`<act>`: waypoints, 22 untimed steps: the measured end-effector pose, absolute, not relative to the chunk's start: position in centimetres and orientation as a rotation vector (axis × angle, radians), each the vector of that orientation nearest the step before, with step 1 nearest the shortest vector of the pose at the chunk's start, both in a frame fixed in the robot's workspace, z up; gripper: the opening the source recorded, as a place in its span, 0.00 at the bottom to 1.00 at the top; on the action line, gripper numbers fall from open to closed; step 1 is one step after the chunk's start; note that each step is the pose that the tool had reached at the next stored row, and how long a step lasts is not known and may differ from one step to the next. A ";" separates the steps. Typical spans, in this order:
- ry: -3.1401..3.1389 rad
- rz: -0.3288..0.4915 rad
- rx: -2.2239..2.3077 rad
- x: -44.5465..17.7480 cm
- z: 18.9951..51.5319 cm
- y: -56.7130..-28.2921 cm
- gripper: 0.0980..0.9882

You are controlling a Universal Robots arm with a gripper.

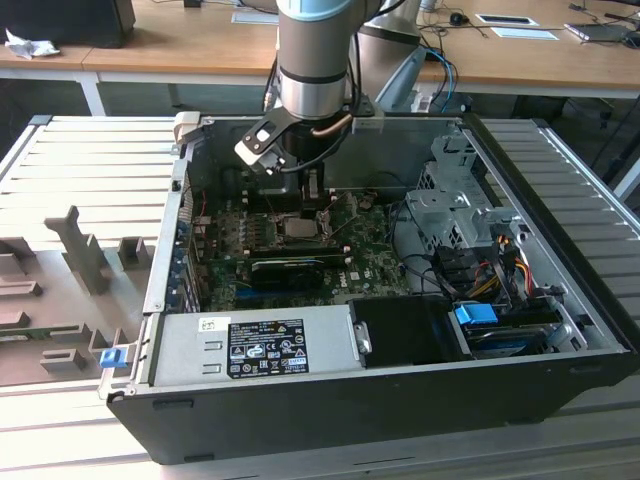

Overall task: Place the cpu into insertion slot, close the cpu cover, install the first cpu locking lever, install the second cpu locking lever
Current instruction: 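Close the cpu cover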

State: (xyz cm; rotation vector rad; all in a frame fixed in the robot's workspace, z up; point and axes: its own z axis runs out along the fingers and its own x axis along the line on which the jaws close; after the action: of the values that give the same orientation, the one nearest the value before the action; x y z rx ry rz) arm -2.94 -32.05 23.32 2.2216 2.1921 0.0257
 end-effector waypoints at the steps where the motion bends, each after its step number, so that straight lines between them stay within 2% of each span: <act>1: 2.192 0.026 2.222 -2.9 23.4 -32.0 0.01; 22: 2.192 0.026 2.222 -2.9 23.6 -32.0 0.01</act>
State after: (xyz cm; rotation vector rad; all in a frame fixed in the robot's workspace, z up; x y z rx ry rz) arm -2.94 -32.05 23.59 2.2216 2.1921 0.0257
